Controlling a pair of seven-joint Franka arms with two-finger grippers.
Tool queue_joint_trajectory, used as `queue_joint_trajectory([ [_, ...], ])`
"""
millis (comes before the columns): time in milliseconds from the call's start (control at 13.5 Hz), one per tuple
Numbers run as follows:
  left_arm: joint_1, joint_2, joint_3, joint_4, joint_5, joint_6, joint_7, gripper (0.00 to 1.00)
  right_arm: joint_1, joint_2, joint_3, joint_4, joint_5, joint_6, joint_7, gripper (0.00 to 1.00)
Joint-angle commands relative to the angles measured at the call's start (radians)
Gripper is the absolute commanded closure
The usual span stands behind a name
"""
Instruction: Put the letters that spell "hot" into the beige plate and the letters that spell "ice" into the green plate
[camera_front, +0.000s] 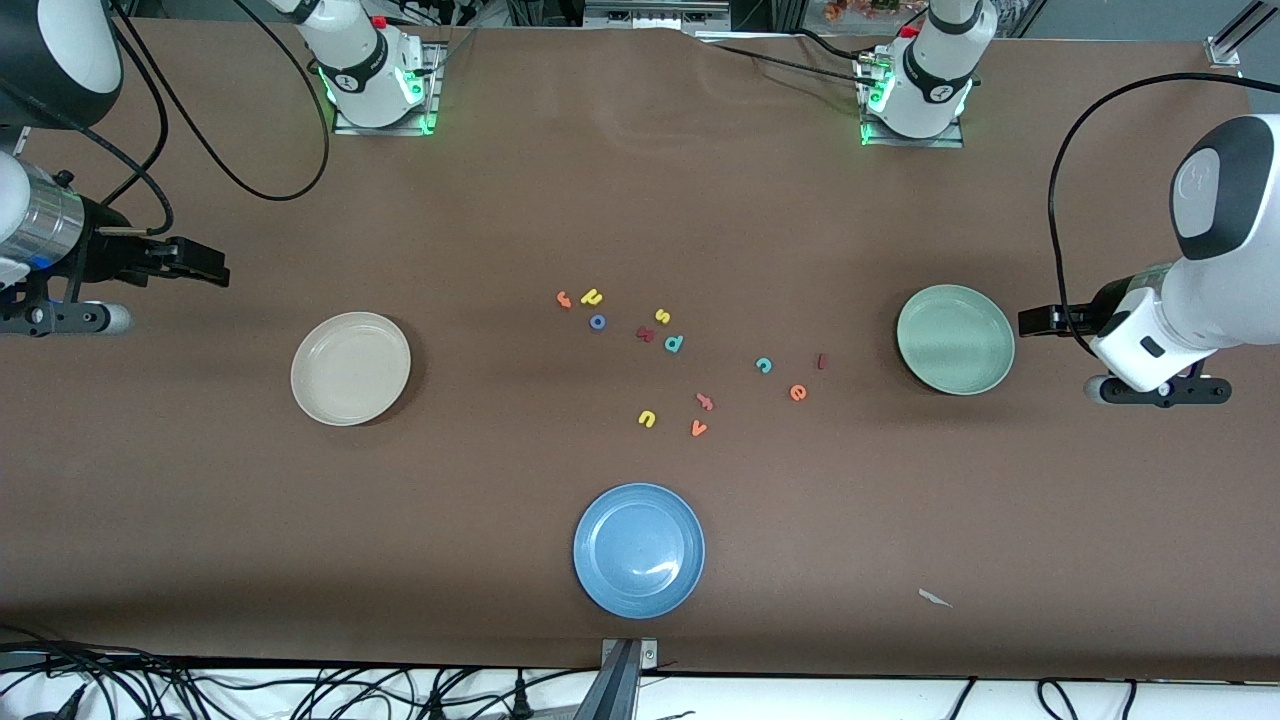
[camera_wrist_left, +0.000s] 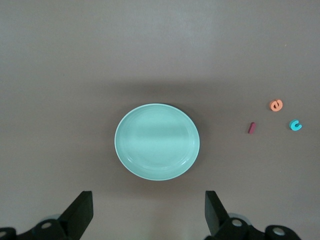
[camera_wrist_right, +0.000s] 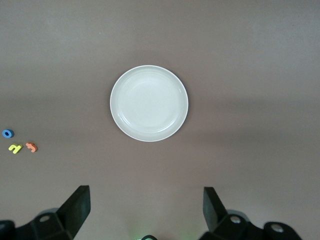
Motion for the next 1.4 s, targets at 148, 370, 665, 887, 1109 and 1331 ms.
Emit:
queue_joint_trajectory([
  [148,0.009,-0.111,0.0,-0.062,-0.027,0.038,0.053,0.01,-0.007,-0.018,-0.032,-0.028,0.084,0.02,-0.005,0.0],
  [370,0.005,-0.128,-0.002,-0.062,-0.027,0.022,0.058,0.01,-0.007,-0.018,-0.03,-0.027,0.085,0.02,-0.005,0.0],
  [665,0.002,-0.125,-0.002,-0.063,-0.027,0.021,0.06,0.01,-0.007,-0.018,-0.03,-0.027,0.085,0.017,-0.005,0.0],
  [887,0.002,-0.117,-0.002,-0.063,-0.027,0.021,0.06,0.0,-0.004,-0.02,-0.027,-0.025,0.069,0.015,0.0,0.0],
  [1109,0.003,-0.114,-0.002,-0.063,-0.027,0.021,0.06,0.0,-0.004,-0.02,-0.027,-0.025,0.068,0.024,0.001,0.0],
  [1331,0.002,-0.108,-0.002,-0.065,-0.027,0.019,0.06,0.0,-0.003,-0.021,-0.025,-0.028,0.06,0.05,0.007,0.0],
])
